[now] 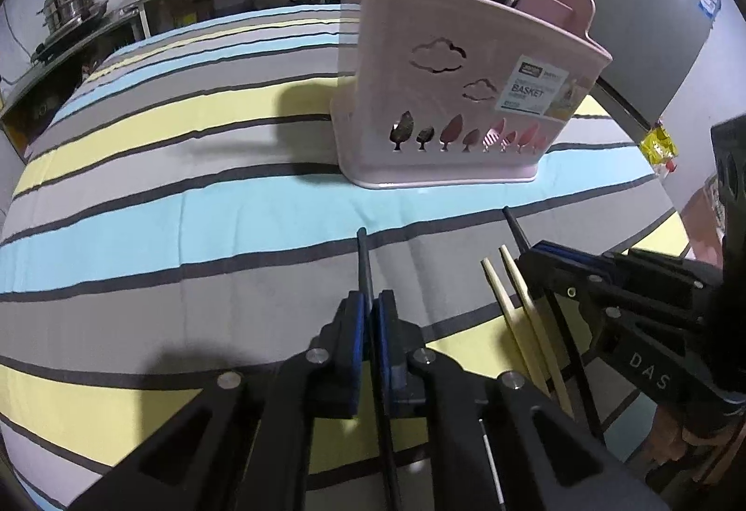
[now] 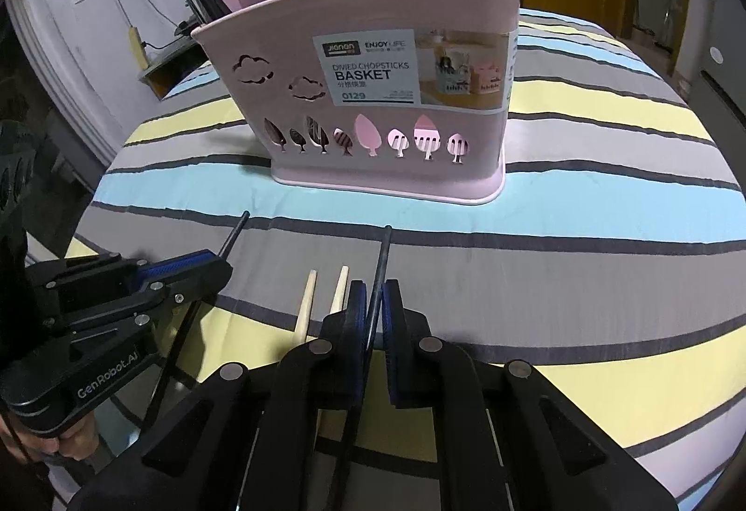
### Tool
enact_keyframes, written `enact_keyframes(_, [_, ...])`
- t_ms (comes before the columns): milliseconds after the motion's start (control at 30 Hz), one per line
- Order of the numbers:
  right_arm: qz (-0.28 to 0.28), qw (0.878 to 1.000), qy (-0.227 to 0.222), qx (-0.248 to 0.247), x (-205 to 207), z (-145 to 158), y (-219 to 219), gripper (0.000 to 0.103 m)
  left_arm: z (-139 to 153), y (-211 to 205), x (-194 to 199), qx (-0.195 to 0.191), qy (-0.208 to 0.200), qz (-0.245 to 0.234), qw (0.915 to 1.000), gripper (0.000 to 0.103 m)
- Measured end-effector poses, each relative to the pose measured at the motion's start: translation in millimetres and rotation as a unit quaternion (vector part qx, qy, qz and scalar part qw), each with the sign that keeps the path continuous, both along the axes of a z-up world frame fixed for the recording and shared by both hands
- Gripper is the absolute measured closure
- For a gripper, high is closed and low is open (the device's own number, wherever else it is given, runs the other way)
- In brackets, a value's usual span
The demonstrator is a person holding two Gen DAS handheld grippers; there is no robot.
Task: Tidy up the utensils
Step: 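Grasp a black chopstick with the left gripper while the right gripper grasps another black chopstick, then carry both black chopsticks into the pink basket and open both grippers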
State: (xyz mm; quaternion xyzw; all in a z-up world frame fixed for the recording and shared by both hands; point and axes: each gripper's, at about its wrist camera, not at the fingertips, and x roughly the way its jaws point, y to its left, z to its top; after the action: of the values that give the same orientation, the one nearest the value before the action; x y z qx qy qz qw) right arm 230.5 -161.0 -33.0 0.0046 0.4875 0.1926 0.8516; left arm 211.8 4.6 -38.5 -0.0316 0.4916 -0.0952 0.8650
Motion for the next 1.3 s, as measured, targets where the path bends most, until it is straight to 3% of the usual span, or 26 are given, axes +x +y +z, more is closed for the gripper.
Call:
enact_keyframes(467, [-0.001, 0.997, -0.066, 0.045, -15.4, 61.8, -17.8, 0.098, 59.2, 11.1, -17.3, -0.034, -0.057, 0.001, 0.9978, 0.098])
enact_keyframes(1067, [-0.009, 0.985, -0.154, 0.079, -30.5, 135.4, -32.2, 0.098, 134.4, 9.8, -25.4, -0.051, -0.132, -0.012, 0.9898, 0.098])
enact_keyframes(1300, [-0.006, 0.98, -0.177, 0.086, -36.7, 151.0, -36.7, 0.098, 151.5, 9.9, -28.4, -0.051, -0.148, -0.012, 0.9876, 0.098])
